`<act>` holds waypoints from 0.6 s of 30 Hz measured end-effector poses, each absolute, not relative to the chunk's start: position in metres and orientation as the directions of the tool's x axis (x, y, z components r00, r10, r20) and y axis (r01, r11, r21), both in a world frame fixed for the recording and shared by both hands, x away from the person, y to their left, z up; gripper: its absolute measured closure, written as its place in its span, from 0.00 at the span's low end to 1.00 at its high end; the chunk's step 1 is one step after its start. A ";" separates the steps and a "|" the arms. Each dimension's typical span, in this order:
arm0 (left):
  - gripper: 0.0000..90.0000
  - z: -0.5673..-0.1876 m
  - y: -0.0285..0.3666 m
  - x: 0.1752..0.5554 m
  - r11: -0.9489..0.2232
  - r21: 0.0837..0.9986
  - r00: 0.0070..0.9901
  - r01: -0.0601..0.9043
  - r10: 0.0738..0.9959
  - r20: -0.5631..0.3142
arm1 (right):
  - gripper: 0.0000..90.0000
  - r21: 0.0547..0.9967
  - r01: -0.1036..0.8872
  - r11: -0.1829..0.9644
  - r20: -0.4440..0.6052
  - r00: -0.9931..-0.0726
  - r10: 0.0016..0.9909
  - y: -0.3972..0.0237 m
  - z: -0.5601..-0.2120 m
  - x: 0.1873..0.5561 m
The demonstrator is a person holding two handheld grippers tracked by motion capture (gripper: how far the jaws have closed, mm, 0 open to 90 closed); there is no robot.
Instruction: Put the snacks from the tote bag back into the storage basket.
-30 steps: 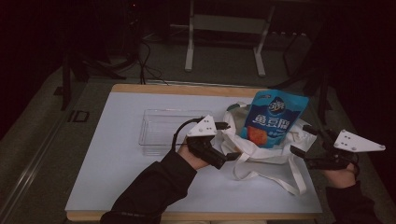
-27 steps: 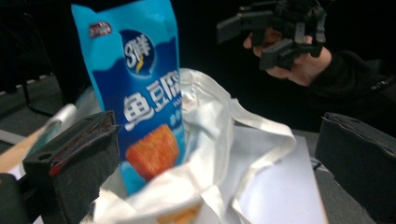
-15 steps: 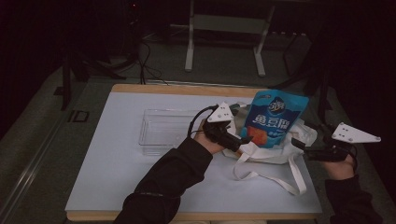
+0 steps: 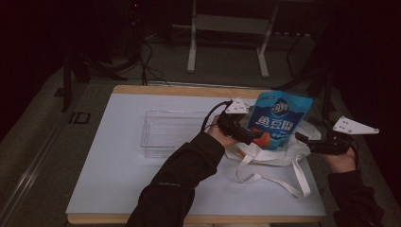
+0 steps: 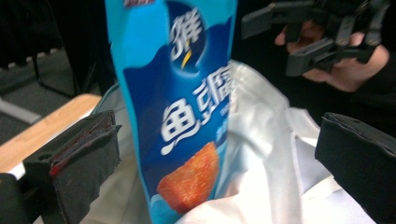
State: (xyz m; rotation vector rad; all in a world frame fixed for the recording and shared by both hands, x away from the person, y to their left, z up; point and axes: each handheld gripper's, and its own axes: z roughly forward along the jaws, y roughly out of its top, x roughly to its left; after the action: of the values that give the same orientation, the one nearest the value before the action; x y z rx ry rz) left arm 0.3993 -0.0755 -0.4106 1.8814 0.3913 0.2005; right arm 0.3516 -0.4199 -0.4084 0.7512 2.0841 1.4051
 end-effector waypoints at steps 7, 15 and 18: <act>0.19 -0.414 -0.089 0.415 -0.345 0.919 0.922 0.193 0.385 -0.050 | 0.17 0.927 0.203 0.315 -0.077 -0.720 0.690 -0.421 -0.415 0.366; 0.37 -0.417 -0.101 0.424 -0.366 0.909 0.918 0.200 0.393 -0.044 | 0.35 0.926 0.204 0.318 -0.068 -0.737 0.672 -0.419 -0.420 0.375; 0.49 -0.417 -0.103 0.428 -0.356 0.909 0.913 0.217 0.403 -0.060 | 0.49 0.922 0.223 0.317 -0.039 -0.761 0.647 -0.416 -0.423 0.382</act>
State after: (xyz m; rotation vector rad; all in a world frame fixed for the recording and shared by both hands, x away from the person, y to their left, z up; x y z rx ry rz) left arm 0.4280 -0.1035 -0.4166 1.9506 0.4508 0.2074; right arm 0.3822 -0.4162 -0.4231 0.7721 2.1868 1.4331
